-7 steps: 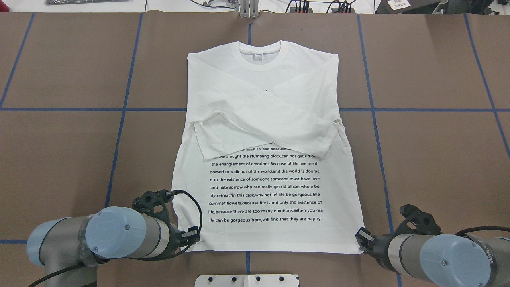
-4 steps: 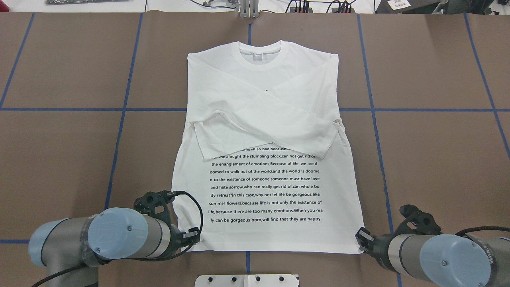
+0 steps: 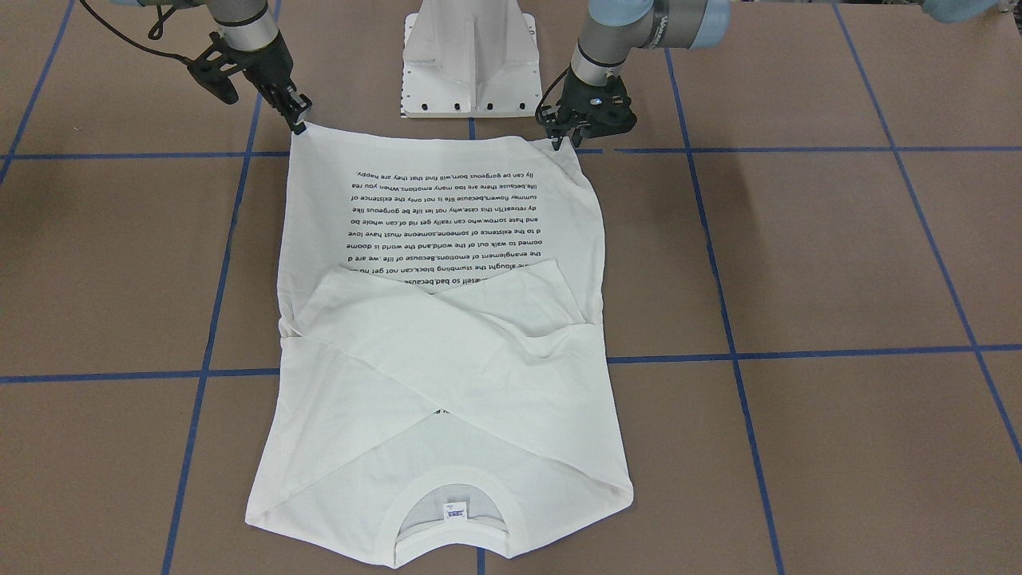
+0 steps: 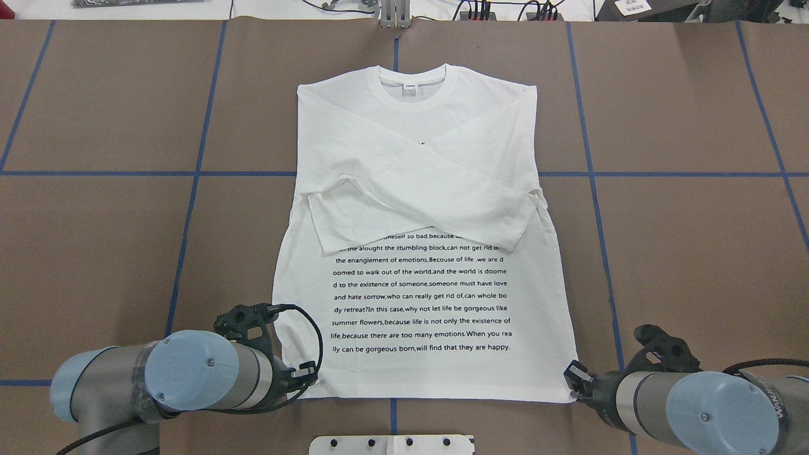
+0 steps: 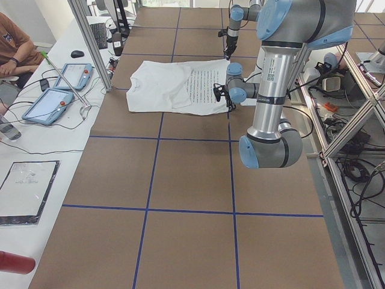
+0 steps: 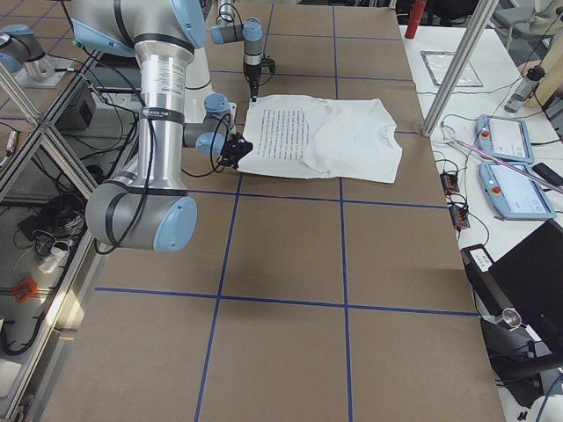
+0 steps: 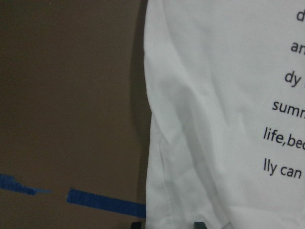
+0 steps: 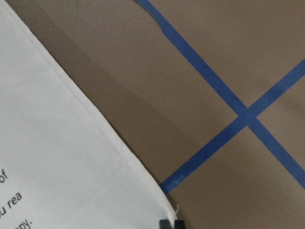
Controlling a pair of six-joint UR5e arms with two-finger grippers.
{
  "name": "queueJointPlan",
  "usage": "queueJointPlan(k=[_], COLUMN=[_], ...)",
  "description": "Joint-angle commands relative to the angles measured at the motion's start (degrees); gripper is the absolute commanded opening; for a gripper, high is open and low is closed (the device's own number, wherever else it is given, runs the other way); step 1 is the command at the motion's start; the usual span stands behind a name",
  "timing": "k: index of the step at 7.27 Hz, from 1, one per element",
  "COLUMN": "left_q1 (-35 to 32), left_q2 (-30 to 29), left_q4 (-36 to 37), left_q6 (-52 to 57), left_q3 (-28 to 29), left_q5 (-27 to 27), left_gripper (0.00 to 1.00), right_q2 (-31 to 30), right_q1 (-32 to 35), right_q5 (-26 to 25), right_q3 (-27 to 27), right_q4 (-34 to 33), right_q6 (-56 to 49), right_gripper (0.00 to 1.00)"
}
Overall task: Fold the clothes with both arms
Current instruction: 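Grasp both near hem corners with the left and right grippers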
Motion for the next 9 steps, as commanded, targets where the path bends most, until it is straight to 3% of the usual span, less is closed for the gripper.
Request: queueJointPlan(k=[1,2,3,9], left_q1=[-0.1,-0.1,-0.1,-2.9], left_q2=[-0.1,0.0,0.0,4.3], left_q4=[0.0,0.3,1.1,1.9], left_q6=[0.0,0.1,0.4,0.7], left_q3=[0.2,0.2,0.1,-11.5], left_q5=[0.0,-0.1,-0.1,-0.7], left_gripper=[0.29,0.04,0.00,0.00], right_q2=[-0.1,-0.1,-0.1,-3.9], right_q1=[0.0,0.0,0.0,-0.2], right_q5=[0.0,0.0,0.0,0.9], right_q3=[0.0,0.1,0.1,3.6], right_q4=[0.0,0.0,0.0,0.2], right_q6=[0.0,0.0,0.0,-0.2], right_gripper=[0.00,0.00,0.00,0.00])
